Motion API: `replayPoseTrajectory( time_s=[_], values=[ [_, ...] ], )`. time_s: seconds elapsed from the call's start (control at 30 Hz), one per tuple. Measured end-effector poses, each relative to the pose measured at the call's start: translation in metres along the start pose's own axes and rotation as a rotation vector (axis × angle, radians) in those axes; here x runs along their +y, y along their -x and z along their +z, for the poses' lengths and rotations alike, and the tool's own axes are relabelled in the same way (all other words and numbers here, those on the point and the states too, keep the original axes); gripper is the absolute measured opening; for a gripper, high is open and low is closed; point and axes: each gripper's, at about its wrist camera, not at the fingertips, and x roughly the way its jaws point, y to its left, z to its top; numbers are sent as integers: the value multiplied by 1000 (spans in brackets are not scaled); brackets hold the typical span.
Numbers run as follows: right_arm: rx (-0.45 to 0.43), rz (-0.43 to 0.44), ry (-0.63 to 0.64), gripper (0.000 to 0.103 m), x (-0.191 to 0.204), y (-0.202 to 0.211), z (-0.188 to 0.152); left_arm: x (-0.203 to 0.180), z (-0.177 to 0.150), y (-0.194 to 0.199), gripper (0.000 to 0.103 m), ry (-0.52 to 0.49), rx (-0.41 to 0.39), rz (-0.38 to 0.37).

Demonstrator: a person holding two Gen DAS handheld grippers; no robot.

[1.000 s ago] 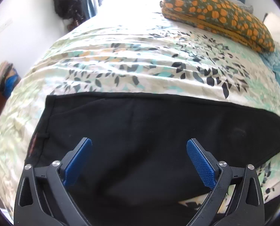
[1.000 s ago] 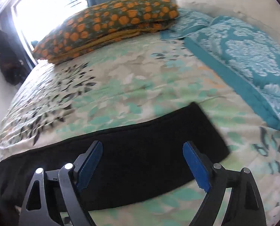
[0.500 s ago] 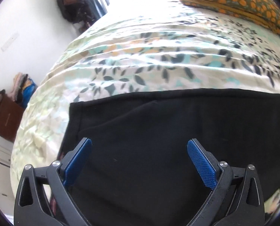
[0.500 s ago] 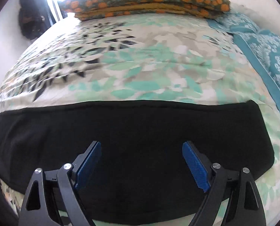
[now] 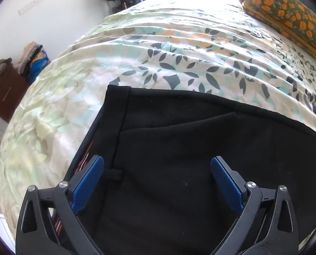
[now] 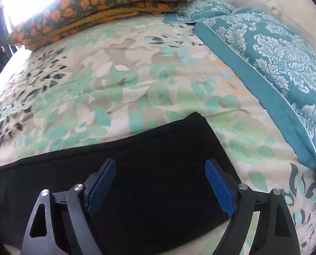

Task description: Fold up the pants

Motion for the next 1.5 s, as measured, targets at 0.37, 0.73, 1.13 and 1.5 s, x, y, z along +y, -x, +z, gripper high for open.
replayPoseTrajectory(
  time_s=[0.37, 0.73, 1.13, 1.5],
  values=[
    [111, 212, 226, 89, 127, 171, -258, -69, -187, 112, 101, -404, 43, -193],
    [140, 30, 55, 99, 62, 179, -327, 31, -188, 99, 102, -148, 22, -12],
    [66, -56, -110, 103, 20, 157, -311, 55, -191, 85, 103, -8, 9, -65],
    [35, -78, -123, 103, 23, 159, -315, 55, -196, 90, 102, -26, -9, -57]
  ],
)
